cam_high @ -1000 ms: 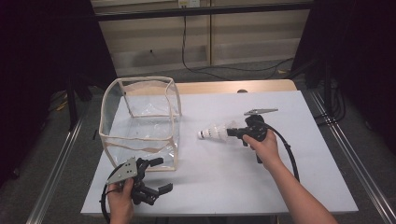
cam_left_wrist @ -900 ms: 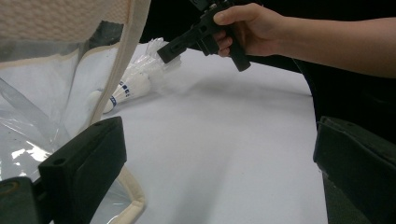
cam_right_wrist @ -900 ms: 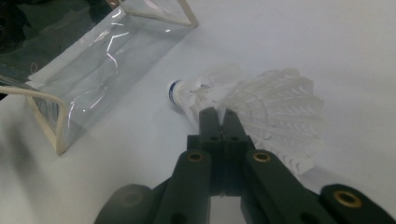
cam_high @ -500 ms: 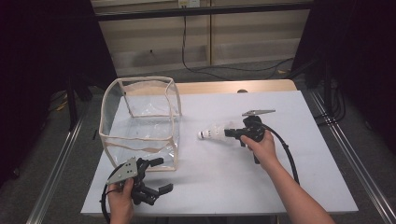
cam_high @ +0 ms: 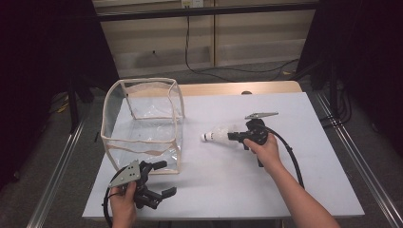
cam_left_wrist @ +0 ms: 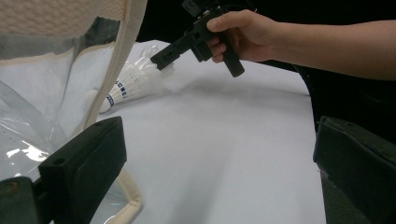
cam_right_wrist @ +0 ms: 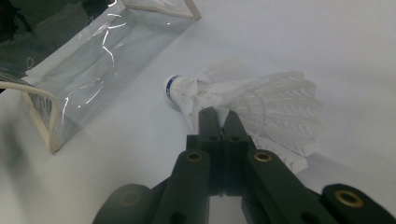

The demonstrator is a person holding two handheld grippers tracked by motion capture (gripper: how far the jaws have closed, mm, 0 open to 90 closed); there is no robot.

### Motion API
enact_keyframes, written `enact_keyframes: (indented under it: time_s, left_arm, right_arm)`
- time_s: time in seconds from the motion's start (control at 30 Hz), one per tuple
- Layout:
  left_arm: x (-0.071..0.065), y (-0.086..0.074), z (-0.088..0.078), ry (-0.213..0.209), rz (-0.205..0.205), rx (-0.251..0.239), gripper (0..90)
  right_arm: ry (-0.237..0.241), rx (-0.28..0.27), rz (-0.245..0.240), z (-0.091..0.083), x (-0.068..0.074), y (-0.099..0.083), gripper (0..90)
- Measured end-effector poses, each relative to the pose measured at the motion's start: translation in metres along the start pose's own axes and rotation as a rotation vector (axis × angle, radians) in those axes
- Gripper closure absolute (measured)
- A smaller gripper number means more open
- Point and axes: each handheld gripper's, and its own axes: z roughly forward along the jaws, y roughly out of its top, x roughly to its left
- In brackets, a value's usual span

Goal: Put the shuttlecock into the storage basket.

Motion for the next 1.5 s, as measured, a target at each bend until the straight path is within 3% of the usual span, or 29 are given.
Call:
enact_keyframes:
  time_s: [0.47, 0.97, 1.5]
  left_arm:
    - [0.0001, 0.0002, -0.0004, 0.001, -0.001, -0.002, 2.7]
    - [-0.0003, 0.0006, -0.0002, 0.002, 0.000, 0.000, 2.7]
    - [-0.0006, 0.0003, 0.0011, -0.002, -0.003, 0.002, 2.7]
  right_arm:
    - [0.002, 0.021, -0.008, 0.0041, 0.0013, -0.0027, 87.7]
    - [0.012, 0.017, 0.015, -0.0023, 0.0026, -0.0041, 53.3]
    - [0.047, 0.022, -0.030, 0.0059, 0.0084, -0.0052, 41.6]
